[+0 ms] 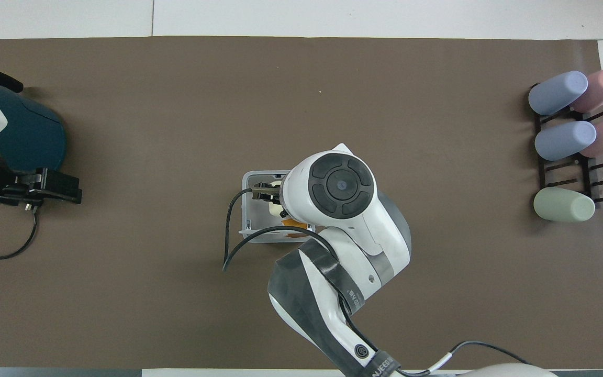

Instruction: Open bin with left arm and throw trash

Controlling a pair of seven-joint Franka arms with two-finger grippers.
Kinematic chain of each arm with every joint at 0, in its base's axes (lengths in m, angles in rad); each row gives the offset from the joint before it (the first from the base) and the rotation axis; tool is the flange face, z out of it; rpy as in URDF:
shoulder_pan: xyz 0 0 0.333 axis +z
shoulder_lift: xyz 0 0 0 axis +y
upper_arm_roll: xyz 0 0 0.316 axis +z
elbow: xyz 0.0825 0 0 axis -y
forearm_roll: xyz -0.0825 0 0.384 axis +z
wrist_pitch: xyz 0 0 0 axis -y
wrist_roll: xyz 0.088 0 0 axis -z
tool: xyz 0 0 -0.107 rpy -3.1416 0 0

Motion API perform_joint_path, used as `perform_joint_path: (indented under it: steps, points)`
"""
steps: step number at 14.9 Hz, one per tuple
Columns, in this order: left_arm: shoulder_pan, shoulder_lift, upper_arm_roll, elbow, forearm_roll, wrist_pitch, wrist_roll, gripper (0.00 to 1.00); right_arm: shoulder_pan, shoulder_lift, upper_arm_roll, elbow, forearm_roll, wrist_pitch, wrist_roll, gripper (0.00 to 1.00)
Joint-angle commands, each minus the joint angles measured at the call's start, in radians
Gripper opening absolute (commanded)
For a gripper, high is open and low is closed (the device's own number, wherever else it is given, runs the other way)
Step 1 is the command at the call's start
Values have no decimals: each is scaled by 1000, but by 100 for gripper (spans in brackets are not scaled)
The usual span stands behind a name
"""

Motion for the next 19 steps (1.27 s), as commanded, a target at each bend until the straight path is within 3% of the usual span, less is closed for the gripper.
perform_joint_path:
  steps: [1, 6, 11, 19]
  points:
    - [0, -10, 22, -5, -22, 4, -8, 100, 2, -8, 5, -5, 15, -4, 6, 100]
    - [-1, 7, 21, -3, -2, 10, -3, 100, -45, -29, -2, 2, -3, -1, -12, 100]
    - [-1, 10, 19, -2, 1, 10, -5, 100, -197, -100, -3, 3, -5, -39, -127, 100]
    - [-1, 9, 19, 0, 0, 13, -5, 100, -412, -218, -5, 3, -22, -200, -310, 100]
